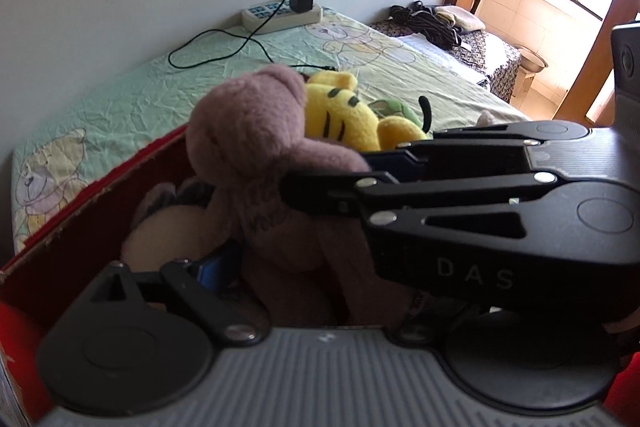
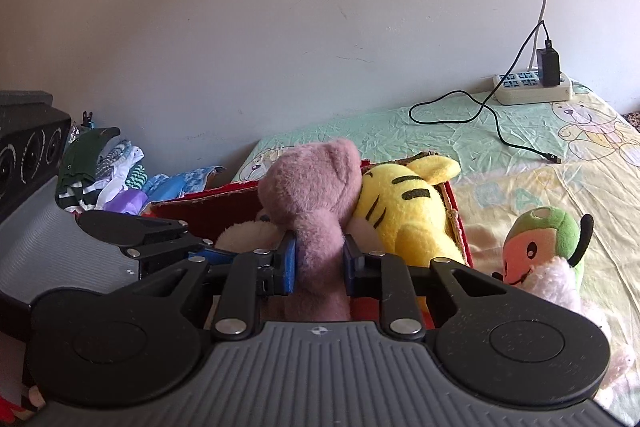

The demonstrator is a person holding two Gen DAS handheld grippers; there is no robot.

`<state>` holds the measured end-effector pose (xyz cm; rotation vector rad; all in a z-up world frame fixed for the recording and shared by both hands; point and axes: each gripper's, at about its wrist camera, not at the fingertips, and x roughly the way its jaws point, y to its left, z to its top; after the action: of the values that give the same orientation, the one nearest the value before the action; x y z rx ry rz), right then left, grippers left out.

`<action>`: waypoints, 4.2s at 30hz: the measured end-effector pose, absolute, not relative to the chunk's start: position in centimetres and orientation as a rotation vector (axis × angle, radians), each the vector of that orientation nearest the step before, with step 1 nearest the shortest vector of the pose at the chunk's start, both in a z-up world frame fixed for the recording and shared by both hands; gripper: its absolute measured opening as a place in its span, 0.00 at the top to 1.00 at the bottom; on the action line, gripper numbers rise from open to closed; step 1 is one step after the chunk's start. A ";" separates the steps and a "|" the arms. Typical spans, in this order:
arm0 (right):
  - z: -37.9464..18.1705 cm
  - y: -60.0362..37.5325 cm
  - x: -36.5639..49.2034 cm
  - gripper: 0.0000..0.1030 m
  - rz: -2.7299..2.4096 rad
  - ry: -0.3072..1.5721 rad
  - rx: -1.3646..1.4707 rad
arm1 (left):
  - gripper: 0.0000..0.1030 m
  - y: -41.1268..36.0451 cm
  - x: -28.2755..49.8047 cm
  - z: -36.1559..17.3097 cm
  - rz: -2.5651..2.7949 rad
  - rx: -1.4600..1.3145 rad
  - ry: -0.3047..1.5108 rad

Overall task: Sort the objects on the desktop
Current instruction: 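Carry the pink bear over the red box with the right gripper, then lower the pink bear into the red box and open the right gripper, then move the right gripper to the white bunny with plaid ears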

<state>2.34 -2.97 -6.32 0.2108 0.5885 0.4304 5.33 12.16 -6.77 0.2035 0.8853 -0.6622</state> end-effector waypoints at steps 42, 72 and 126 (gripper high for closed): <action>-5.5 -1.2 5.8 0.80 0.619 0.817 -0.039 | 0.07 12.1 4.5 -7.4 -0.597 0.114 0.937; -5.6 -4.9 2.0 0.75 0.469 0.772 0.196 | 0.10 13.3 3.5 -7.0 -0.422 0.006 0.947; -6.1 -10.2 0.9 0.69 0.672 0.774 0.307 | 0.08 9.9 -0.5 -5.4 0.042 0.043 0.948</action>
<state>0.87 -10.17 -6.15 0.3071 0.7742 0.6724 -0.51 9.93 -5.43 0.0429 0.9479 0.0416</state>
